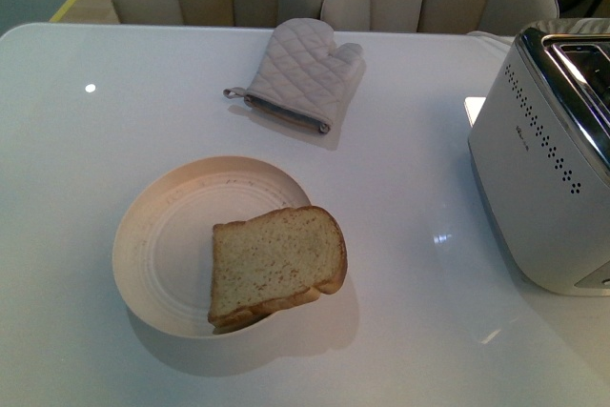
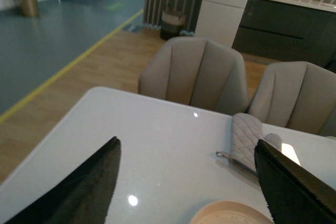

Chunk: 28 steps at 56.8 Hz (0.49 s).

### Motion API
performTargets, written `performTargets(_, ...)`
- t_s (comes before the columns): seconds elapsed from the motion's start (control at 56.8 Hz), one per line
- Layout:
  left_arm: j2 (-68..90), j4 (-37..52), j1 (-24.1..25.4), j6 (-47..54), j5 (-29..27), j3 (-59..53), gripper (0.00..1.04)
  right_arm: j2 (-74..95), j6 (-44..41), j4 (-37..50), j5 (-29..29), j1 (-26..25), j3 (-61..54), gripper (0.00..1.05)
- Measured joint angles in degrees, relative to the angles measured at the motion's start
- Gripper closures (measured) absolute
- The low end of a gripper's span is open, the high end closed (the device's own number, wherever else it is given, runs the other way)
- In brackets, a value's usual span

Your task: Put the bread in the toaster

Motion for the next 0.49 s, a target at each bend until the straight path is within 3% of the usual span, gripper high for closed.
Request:
performTargets(0.37, -11.58, -3.98, -1.81, 4.72, -0.72, -5.70, 1.01, 0.00, 0.00, 0.00, -0.02, 0.00, 0.00, 0.09)
performTargets(0.493, -13.46, -5.11, -1.81, 4.92, -0.72, -6.40, 1.02, 0.00, 0.00, 0.02, -0.02, 0.00, 0.00, 0.09)
